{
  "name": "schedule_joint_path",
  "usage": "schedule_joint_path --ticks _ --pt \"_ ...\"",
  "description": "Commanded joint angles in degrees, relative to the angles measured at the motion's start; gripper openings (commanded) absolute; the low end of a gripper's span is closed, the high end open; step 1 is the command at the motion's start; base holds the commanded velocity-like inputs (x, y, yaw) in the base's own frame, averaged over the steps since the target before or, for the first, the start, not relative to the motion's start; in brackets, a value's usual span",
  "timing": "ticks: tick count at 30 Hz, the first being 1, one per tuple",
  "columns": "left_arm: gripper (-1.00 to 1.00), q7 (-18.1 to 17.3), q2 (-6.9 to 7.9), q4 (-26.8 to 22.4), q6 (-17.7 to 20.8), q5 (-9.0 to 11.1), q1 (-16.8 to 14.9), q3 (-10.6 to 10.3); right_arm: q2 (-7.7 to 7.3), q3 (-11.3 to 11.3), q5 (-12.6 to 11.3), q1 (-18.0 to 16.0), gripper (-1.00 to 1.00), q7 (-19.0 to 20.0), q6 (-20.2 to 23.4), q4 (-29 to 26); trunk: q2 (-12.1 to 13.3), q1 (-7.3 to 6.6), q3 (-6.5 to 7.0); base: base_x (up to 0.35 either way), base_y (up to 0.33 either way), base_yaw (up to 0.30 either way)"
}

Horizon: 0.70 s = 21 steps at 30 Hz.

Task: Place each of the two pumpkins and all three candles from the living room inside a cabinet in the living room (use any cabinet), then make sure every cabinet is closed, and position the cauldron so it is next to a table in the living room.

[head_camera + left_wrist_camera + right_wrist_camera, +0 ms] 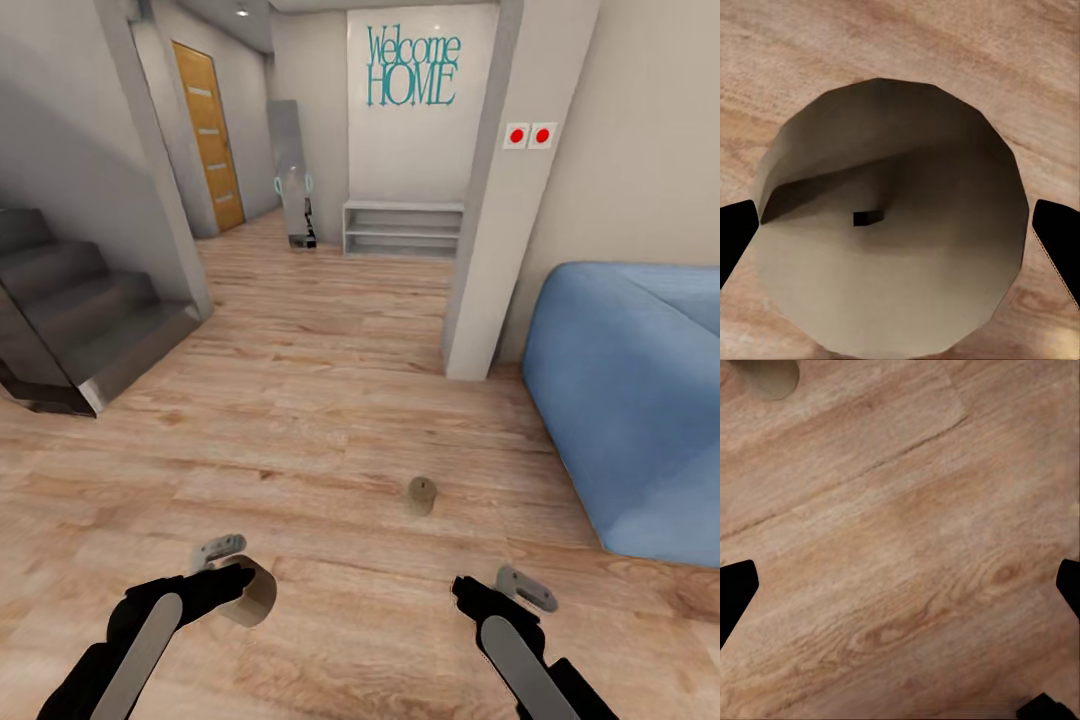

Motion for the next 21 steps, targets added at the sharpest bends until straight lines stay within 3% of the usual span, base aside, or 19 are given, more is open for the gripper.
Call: schedule_joint_path --ticks 1,3,10,17,21 --pt "-1.0 0.6 0.06 -0.1 0.0 0.6 0.0 -0.1 -0.02 0.0 -0.2 -0.1 1.0 -1.5 1.7 -0.4 0.0 0.02 -0.05 0.325 0.0 0.0" --pt "-1.0 0.6 0.08 -0.2 0.1 -0.6 -0.1 0.0 0.1 -0.3 -0.3 -0.3 1.0 -4.0 6.0 -1.1 0.0 0.02 -0.05 0.325 0.0 0.0" --pt "-1.0 0.7 -0.63 -0.3 0.7 -5.7 -0.6 0.1 0.15 -0.4 -0.9 -1.4 1.0 -5.0 8.9 -1.1 0.0 0.02 -0.05 0.324 -0.023 0.0" --pt "-1.0 1.0 -0.77 -1.7 1.5 -7.0 -1.3 -0.1 0.32 -0.2 -1.1 -3.1 1.0 -1.8 11.6 -1.0 0.0 0.02 -0.05 0.325 -0.075 0.0" --pt "-1.0 7.0 -1.39 -3.9 1.6 -8.8 -1.4 -1.4 0.58 -0.2 -1.2 -3.2 1.0 0.5 13.3 -1.1 0.0 0.02 -0.05 0.325 -0.067 0.0"
